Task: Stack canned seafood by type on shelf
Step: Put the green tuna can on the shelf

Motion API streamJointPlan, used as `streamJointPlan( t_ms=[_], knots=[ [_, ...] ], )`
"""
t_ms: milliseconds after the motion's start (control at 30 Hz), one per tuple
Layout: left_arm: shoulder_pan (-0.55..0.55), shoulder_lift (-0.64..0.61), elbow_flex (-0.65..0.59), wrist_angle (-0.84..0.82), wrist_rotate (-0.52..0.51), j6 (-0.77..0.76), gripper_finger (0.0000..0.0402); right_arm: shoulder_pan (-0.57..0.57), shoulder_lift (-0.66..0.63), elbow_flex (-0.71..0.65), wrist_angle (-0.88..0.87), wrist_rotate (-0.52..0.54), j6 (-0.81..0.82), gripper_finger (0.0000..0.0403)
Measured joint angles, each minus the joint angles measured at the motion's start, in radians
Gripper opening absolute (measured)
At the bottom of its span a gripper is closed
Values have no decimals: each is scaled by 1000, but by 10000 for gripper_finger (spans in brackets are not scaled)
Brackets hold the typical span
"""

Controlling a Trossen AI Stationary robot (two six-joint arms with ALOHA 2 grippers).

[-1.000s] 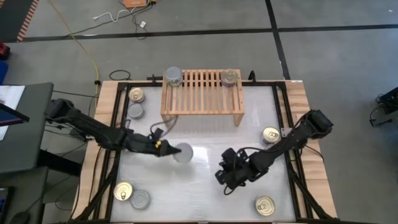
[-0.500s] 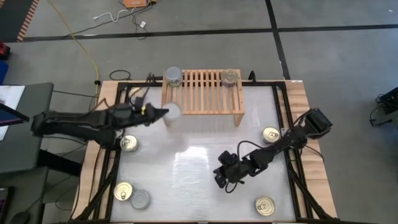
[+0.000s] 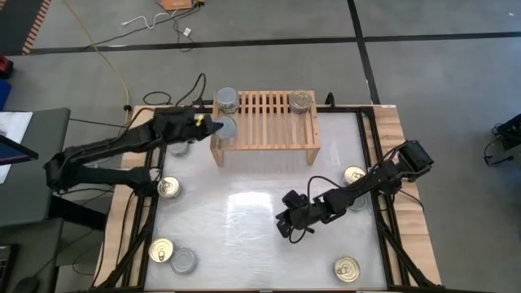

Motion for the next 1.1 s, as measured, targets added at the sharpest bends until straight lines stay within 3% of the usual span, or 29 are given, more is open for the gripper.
streamJointPlan(
  t_ms=[233,533,1100],
  knots=[
    [37,74,4,30,16,19,136,-18,0,0,-3,-2,0,26],
    [46,81,3,19,19,44,207,-28,0,0,-12,-2,0,26],
    [46,74,2,21,18,147,214,-33,0,0,-12,-2,5,26]
  ],
)
